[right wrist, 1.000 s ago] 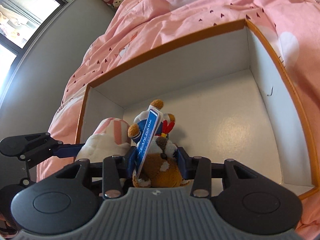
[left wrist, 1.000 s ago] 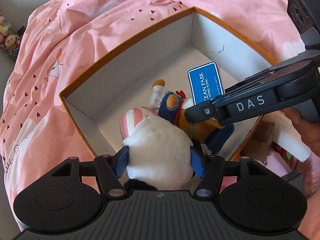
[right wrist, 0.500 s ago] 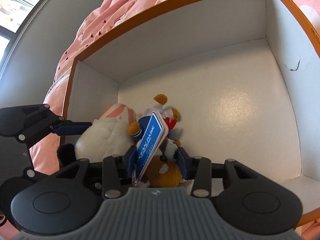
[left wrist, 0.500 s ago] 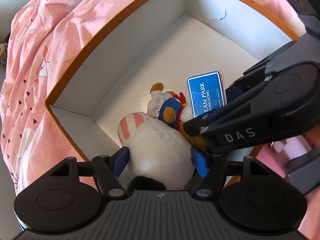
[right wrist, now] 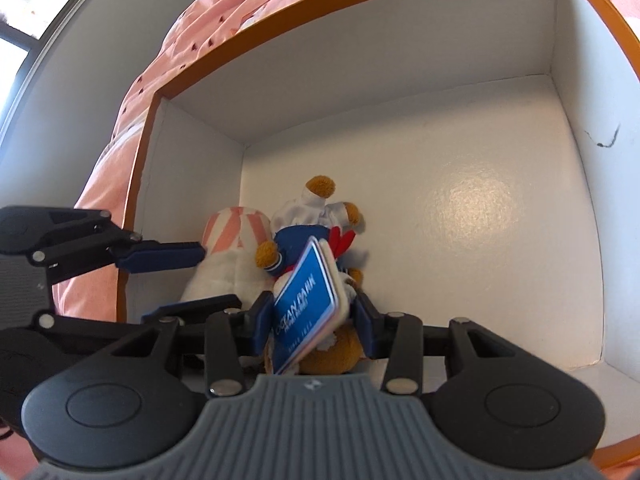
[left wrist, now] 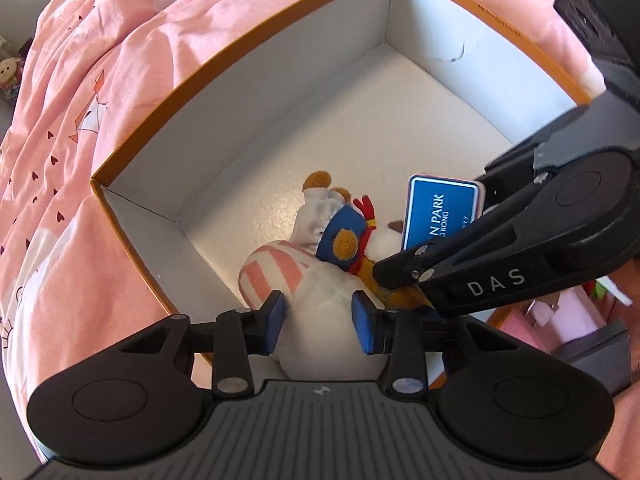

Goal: Organize objects
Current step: 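Open both grippers to release the plush toys in the shoebox, then grasp the pink wallet with the left gripper while the right gripper grasps the pink bag strap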

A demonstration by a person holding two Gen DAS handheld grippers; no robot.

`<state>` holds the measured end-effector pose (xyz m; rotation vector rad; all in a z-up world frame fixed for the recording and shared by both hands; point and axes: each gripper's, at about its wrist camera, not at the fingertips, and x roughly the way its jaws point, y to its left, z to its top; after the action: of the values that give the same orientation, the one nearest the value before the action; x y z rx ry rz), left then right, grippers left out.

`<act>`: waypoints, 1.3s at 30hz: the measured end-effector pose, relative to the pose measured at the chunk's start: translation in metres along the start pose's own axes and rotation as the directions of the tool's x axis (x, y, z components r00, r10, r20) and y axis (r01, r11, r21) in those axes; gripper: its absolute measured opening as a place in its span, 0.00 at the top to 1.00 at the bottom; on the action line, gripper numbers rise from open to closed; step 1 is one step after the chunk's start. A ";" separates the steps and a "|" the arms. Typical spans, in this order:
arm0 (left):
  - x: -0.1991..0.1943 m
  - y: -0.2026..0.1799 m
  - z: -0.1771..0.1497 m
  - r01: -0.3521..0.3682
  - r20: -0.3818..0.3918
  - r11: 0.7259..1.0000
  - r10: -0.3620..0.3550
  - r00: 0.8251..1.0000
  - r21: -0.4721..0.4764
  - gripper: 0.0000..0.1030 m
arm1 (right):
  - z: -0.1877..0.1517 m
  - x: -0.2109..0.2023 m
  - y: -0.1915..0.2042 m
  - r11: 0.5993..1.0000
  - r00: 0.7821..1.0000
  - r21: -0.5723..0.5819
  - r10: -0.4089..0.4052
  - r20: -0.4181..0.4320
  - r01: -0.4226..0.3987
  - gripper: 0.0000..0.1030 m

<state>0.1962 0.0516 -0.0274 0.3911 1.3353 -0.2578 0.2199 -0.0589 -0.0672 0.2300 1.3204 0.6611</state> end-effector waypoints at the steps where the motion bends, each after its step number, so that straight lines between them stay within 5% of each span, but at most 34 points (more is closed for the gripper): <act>1: -0.001 -0.001 0.000 -0.001 -0.001 1.000 0.001 1.000 0.005 0.63 | 0.000 -0.001 0.002 1.000 1.000 -0.016 -0.003 -0.004 0.003 0.57; 12: 0.020 -0.003 -0.010 -0.052 -0.010 0.997 0.052 0.999 0.049 0.64 | 0.003 0.019 0.000 0.999 0.996 0.041 -0.031 -0.083 0.035 0.57; 19: 0.029 0.016 -0.013 -0.029 0.001 1.000 0.029 1.000 0.006 0.65 | -0.004 0.026 0.008 0.987 0.998 0.149 -0.049 -0.049 0.056 0.57; 33: 0.005 -0.003 -0.032 -0.066 0.183 0.997 0.072 0.981 -0.037 0.59 | -0.003 0.004 -0.001 0.994 0.997 0.086 -0.071 -0.002 0.071 0.35; 39: -0.012 0.000 -0.042 -0.052 0.253 0.992 0.080 0.964 -0.115 0.59 | -0.003 -0.016 0.002 0.995 0.994 0.037 -0.098 0.054 0.096 0.35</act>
<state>0.1564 0.0686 -0.0233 0.2996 1.0737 -0.1735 0.2145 -0.0672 -0.0536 0.2094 1.2816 0.5461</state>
